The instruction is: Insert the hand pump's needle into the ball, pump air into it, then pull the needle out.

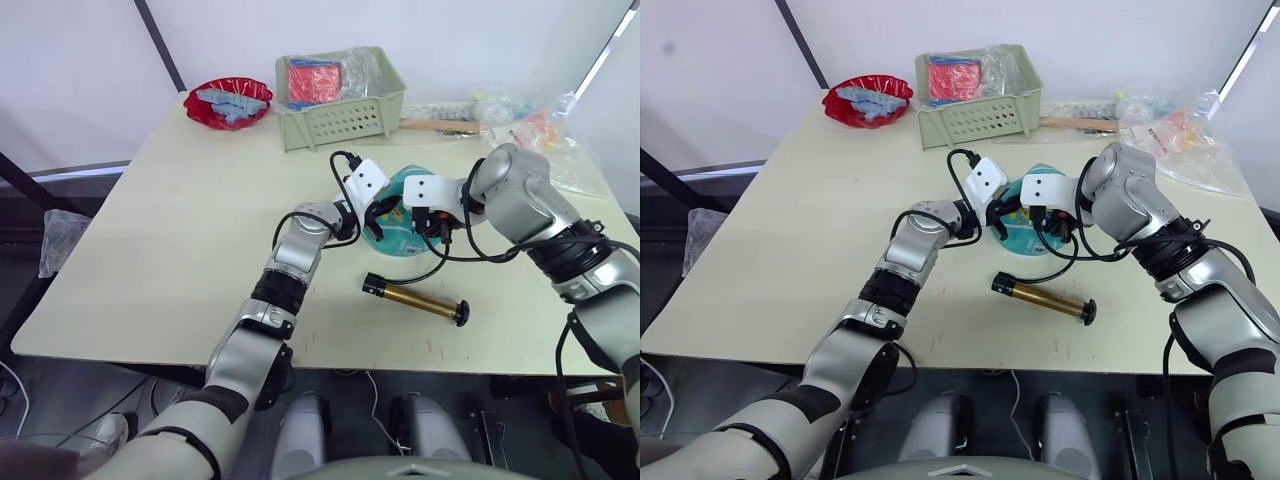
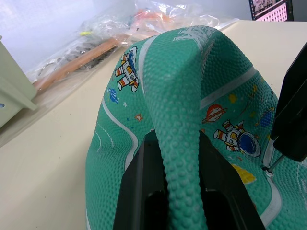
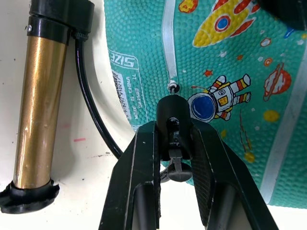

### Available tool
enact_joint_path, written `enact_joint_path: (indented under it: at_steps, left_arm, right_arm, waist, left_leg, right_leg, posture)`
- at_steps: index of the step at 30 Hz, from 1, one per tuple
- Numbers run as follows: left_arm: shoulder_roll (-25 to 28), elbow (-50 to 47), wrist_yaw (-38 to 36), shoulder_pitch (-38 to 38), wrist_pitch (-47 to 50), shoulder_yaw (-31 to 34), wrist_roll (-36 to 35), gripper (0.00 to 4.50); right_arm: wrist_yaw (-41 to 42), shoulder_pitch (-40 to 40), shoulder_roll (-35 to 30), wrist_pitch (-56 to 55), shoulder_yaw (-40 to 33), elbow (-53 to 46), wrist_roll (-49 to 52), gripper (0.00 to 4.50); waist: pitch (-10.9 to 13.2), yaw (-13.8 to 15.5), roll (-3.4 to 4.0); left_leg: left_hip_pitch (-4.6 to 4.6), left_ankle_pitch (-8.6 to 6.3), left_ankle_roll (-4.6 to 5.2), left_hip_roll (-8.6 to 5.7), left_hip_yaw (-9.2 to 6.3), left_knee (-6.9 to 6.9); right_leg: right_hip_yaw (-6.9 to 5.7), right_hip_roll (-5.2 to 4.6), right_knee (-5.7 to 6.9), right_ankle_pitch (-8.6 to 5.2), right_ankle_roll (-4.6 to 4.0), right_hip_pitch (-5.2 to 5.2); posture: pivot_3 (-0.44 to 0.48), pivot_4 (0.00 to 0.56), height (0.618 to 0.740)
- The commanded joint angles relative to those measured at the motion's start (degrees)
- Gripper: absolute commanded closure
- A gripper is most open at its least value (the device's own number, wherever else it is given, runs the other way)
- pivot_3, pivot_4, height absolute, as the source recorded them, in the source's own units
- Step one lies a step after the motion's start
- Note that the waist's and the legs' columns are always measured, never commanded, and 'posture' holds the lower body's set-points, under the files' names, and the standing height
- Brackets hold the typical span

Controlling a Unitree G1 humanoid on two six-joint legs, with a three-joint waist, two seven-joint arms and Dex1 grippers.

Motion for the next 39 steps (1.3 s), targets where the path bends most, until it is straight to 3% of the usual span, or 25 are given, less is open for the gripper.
enact_joint_path:
  at_steps: [1, 13, 30, 32, 34, 38, 39]
  left_arm:
    - [-2.8, 0.5, -1.6, 1.5, 0.7, -4.0, 0.3, 4.44]
    - [-3.1, 0.7, -1.5, 1.9, 0.4, -3.8, 0.7, 4.44]
    - [-1.4, 3.0, -0.9, 2.0, -1.2, -3.0, 1.1, 4.44]
    - [-1.5, 3.2, -0.8, 1.9, -1.3, -3.0, 1.1, 4.44]
    - [-1.6, 3.2, -0.8, 1.9, -1.3, -3.0, 1.1, 4.44]
    - [-1.5, 3.2, -0.7, 1.9, -1.4, -3.0, 1.1, 4.44]
    - [-1.5, 3.2, -0.7, 2.0, -1.4, -3.0, 1.1, 4.44]
  right_arm:
    - [-1.7, 1.3, 4.7, -2.0, 0.9, -0.7, 0.9, 4.15]
    - [-3.9, 4.1, 6.8, -1.1, -1.7, -0.7, -0.4, 4.15]
    - [-1.4, 7.0, -1.1, -1.9, -9.2, -8.0, 4.2, 4.15]
    - [-0.7, 6.8, -2.4, -3.3, -9.8, -7.9, 5.0, 3.11]
    - [0.4, 6.8, -3.8, -3.9, -10.1, -8.2, 6.1, 2.34]
    - [-0.2, 6.8, -5.3, -4.7, -12.0, -8.8, 8.2, 0.21]
    - [0.0, 6.8, -5.9, -4.8, -12.5, -9.1, 8.9, 0.21]
  waist:
    - [-0.1, -0.1, -0.02]
    - [-0.5, -0.2, -0.15]
    - [-0.5, 0.1, -0.11]
    - [-0.5, 0.1, -0.1]
    - [-0.4, 0.4, -0.03]
    - [-0.3, 1.2, 0.02]
    - [-0.3, 1.3, 0.04]
  left_leg:
    - [0.01, 0.0, 0.0, 0.0, 0.0, 0.0]
    - [0.06, 0.0, 0.0, 0.01, -0.02, -0.01]
    - [-0.04, -0.01, 0.0, 0.0, -0.01, -0.03]
    - [-0.04, -0.01, 0.0, 0.0, -0.01, -0.03]
    - [-0.05, -0.01, 0.0, -0.01, -0.01, -0.04]
    - [-0.11, -0.01, 0.0, -0.02, 0.0, -0.03]
    - [-0.12, -0.01, 0.0, -0.02, 0.01, -0.03]
  right_leg:
    - [0.0, 0.0, 0.0, 0.0, 0.0, 0.0]
    - [0.0, 0.0, 0.01, 0.0, 0.0, 0.04]
    - [-0.01, -0.01, -0.07, 0.0, 0.0, 0.0]
    - [-0.01, -0.02, -0.08, -0.01, 0.0, 0.0]
    - [-0.01, -0.02, -0.09, -0.01, 0.0, 0.0]
    - [-0.03, -0.04, -0.16, -0.01, 0.01, -0.01]
    - [-0.03, -0.04, -0.17, 0.0, 0.01, -0.02]
  posture:
    - [0.0, 0.15, 0.735]
    - [0.0, 0.15, 0.735]
    - [0.0, 0.15, 0.735]
    - [0.0, 0.15, 0.735]
    - [0.0, 0.15, 0.735]
    - [0.0, 0.15, 0.735]
    - [0.0, 0.15, 0.735]
